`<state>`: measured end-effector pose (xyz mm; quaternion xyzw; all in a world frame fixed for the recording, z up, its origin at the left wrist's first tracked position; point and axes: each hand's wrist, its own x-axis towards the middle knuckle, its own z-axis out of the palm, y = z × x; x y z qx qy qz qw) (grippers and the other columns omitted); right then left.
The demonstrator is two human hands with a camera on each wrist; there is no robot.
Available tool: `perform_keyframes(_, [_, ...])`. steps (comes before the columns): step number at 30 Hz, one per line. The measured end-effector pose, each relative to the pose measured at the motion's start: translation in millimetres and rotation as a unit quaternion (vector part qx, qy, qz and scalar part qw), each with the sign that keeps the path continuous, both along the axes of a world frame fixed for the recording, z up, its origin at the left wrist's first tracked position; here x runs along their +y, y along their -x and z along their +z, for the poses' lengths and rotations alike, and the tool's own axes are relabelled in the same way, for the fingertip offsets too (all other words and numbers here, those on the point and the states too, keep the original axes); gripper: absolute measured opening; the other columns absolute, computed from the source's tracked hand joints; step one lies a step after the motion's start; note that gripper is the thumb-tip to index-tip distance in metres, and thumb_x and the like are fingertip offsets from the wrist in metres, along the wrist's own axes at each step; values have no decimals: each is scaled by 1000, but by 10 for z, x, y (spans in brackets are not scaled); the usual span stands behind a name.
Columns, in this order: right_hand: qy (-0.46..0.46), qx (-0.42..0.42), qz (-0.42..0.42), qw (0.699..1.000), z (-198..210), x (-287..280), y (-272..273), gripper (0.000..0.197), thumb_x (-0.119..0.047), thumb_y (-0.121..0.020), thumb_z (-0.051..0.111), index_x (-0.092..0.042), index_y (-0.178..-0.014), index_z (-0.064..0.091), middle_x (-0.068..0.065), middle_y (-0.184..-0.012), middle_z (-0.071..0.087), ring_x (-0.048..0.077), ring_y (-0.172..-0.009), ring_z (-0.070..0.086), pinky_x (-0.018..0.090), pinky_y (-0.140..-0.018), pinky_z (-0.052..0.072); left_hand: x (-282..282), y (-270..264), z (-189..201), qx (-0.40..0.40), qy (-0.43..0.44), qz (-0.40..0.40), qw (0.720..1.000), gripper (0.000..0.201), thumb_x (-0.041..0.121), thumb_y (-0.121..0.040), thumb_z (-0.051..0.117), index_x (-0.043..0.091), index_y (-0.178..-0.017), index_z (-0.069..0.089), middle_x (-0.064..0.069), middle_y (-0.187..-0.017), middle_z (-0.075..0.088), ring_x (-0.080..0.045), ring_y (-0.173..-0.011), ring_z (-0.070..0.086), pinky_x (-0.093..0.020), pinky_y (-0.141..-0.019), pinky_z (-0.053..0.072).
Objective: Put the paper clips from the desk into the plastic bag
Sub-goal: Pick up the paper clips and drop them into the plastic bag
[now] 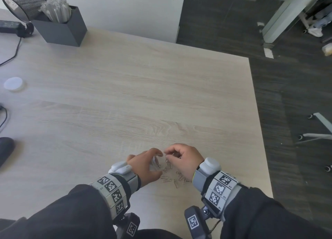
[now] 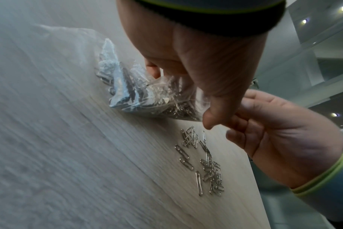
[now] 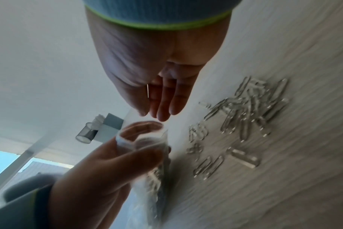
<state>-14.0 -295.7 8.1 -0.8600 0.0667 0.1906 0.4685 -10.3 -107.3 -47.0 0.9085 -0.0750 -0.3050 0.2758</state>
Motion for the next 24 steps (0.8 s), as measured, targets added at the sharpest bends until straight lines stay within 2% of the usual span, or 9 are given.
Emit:
perform_keyframes(2, [42,-17,-13,999,-75,-186,-9,10,-25,-83,67,-31,-90,71,-16,-83,65,-1,-72,60,12,-66,46,21,-1,-9,2,3,10,1000,54,65,-64,55,58,-114,37,26,-103,62,-12,-99,63,-35,-100,38])
perform_keyframes(4, [104,-14,6,994,-166,-389,-7,12,-29,-83,66,-32,-95,68,-16,-94,60,1,-76,58,18,-72,47,46,-9,-2,2,5,18,1000,50,65,-65,55,60,-111,36,27,-103,62,-11,-99,63,-36,-101,38])
perform_keyframes(7, [186,33,76,979,-264,-665,43,38,-40,-77,71,-33,-112,59,-16,-107,48,4,-82,54,23,-80,44,59,-14,28,2,8,19,1000,50,62,-68,57,56,-114,40,24,-104,62,-10,-97,63,-32,-100,34])
perform_keyframes(10, [219,66,162,960,-295,-797,93,60,-48,-69,77,-31,-121,52,-14,-108,40,5,-92,50,23,-80,38,69,-16,52,4,6,19,1000,49,60,-67,56,57,-113,39,24,-103,62,-13,-97,63,-32,-100,34])
perform_keyframes(13, [233,63,211,947,-302,-766,161,45,-40,-76,73,-26,-114,54,-13,-99,40,8,-84,48,23,-75,36,82,-5,40,8,5,14,1000,48,58,-69,56,58,-113,38,25,-102,62,-13,-97,63,-33,-102,35])
perform_keyframes(17, [236,54,199,950,-338,-629,181,17,-28,-83,62,-26,-100,59,-9,-91,50,17,-87,54,27,-77,42,78,13,41,-1,2,15,1000,47,57,-71,59,56,-114,39,24,-104,62,-12,-97,63,-30,-97,31])
perform_keyframes(22, [196,34,185,962,-356,-314,77,17,-22,-86,56,-24,-102,60,-6,-97,57,15,-87,55,27,-79,44,105,28,39,-14,4,21,1000,48,56,-72,61,53,-116,41,24,-103,62,-8,-98,62,-29,-94,27])
perform_keyframes(24, [174,5,153,973,-349,-269,46,17,-22,-85,58,-25,-101,61,-8,-93,55,11,-81,53,26,-76,42,122,36,32,-15,1,26,1000,49,57,-70,59,54,-115,40,24,-103,62,-8,-98,62,-29,-93,28])
